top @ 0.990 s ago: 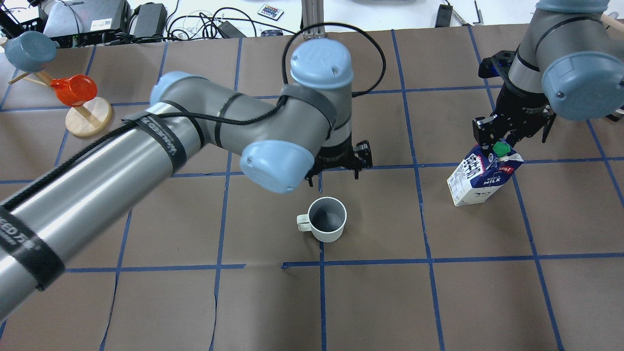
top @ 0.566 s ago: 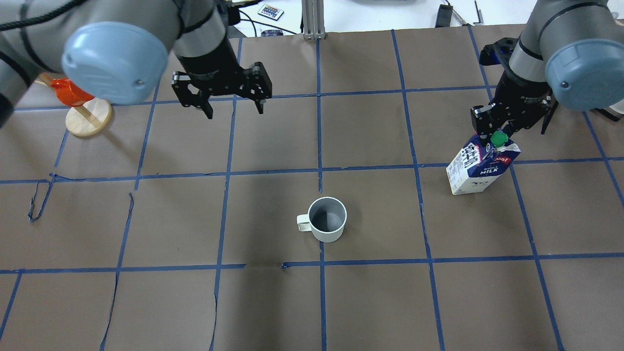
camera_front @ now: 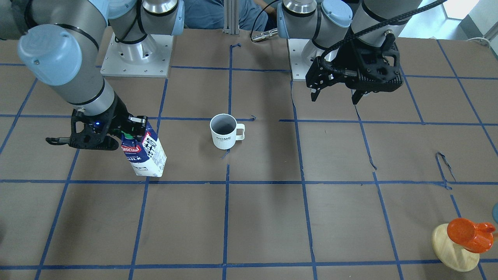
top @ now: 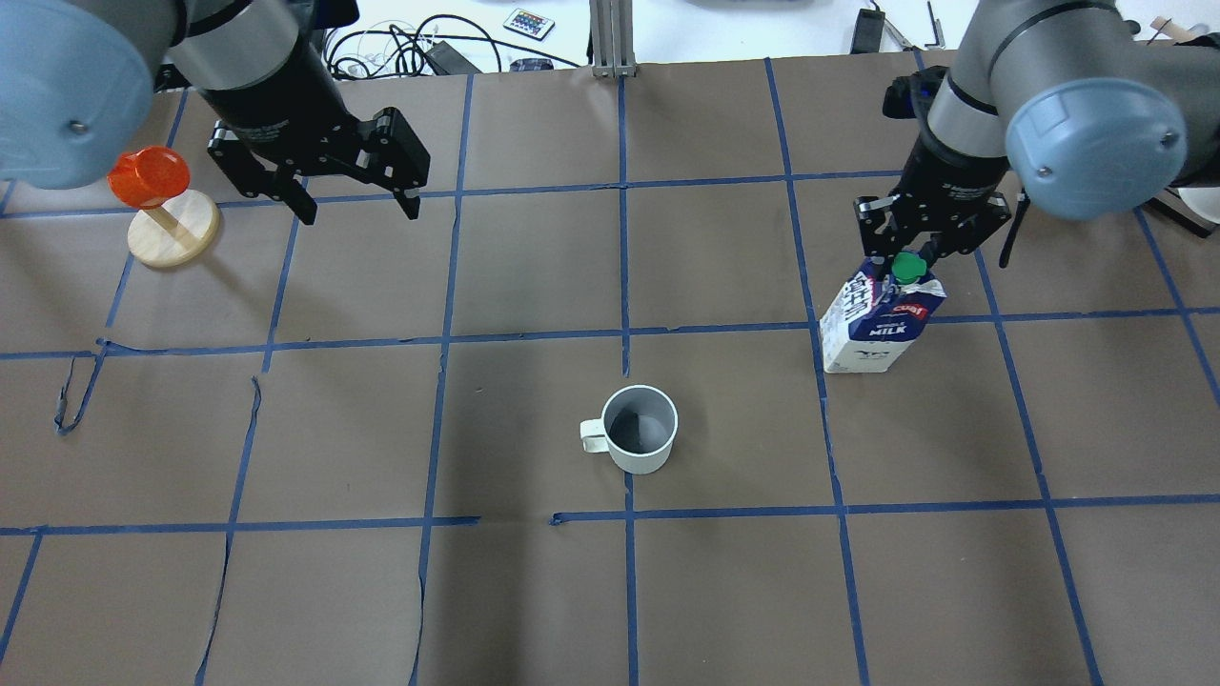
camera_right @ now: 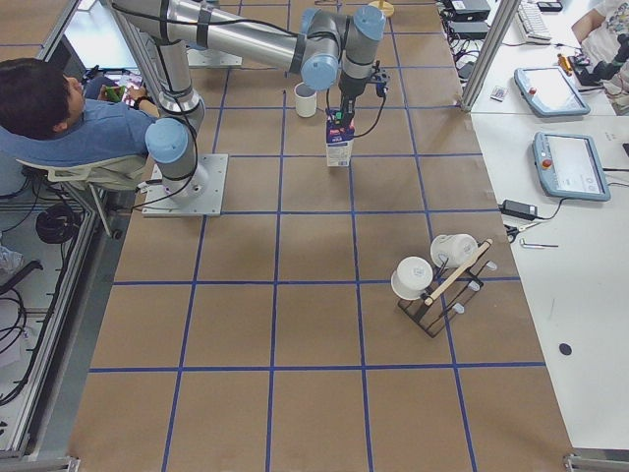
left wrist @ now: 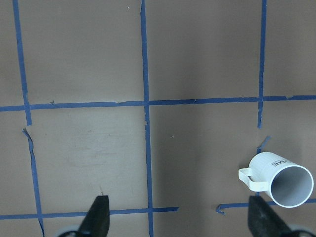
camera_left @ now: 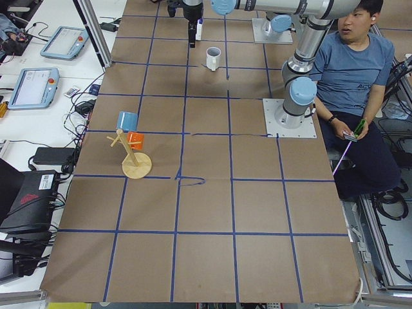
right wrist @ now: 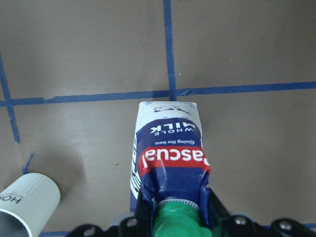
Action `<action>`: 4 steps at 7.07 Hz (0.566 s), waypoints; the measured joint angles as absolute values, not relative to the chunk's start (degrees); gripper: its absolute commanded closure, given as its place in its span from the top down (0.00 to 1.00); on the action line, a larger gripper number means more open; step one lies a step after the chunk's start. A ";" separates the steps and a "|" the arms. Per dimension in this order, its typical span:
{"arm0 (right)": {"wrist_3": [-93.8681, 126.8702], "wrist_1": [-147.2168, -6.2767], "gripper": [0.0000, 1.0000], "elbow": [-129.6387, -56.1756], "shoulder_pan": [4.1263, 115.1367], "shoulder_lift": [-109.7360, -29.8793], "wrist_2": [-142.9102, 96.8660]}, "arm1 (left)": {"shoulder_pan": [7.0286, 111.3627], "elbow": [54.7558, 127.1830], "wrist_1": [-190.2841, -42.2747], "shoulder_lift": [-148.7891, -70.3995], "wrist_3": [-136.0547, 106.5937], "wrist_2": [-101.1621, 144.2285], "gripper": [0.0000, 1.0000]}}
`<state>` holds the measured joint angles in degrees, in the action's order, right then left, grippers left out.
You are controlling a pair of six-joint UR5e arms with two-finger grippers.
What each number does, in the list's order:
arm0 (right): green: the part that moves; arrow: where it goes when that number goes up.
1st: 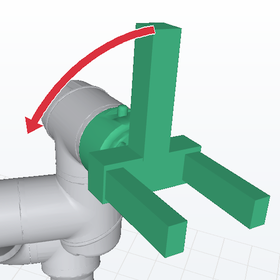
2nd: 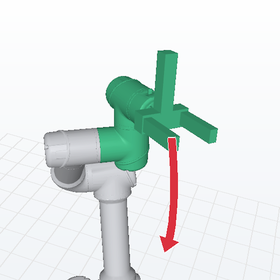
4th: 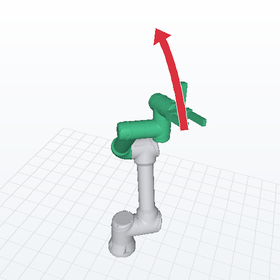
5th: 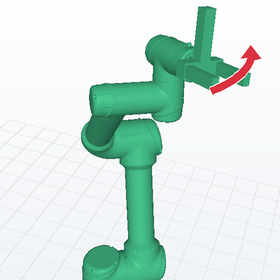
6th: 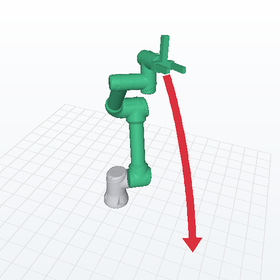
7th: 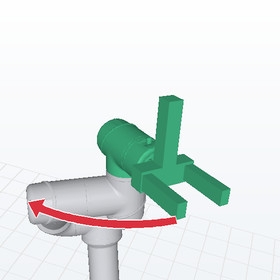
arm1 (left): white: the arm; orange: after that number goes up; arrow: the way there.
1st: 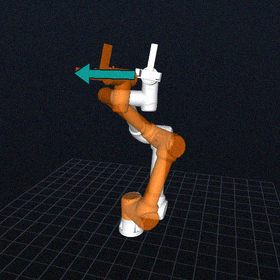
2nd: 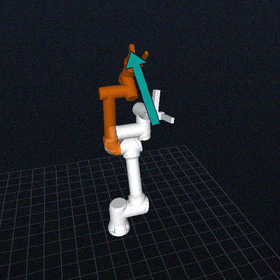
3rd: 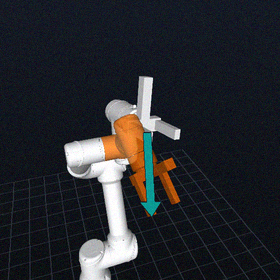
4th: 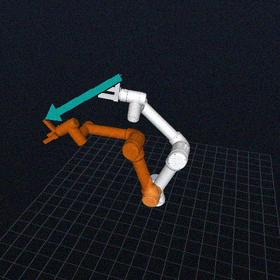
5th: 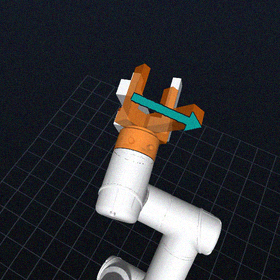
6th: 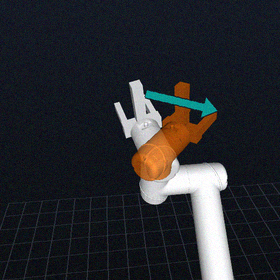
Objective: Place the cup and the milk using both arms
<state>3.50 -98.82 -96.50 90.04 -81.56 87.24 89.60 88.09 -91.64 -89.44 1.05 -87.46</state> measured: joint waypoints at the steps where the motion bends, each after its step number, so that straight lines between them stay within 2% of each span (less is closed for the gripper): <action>1: 6.66 -98.93 0.08 -96.45 92.42 -81.51 86.66 | 89.03 89.13 -91.59 -88.31 1.15 -87.51 1.00; 4: 10.91 -99.05 0.12 -96.80 98.32 -81.24 86.25 | 88.52 90.05 -91.76 -87.05 0.91 -87.54 1.00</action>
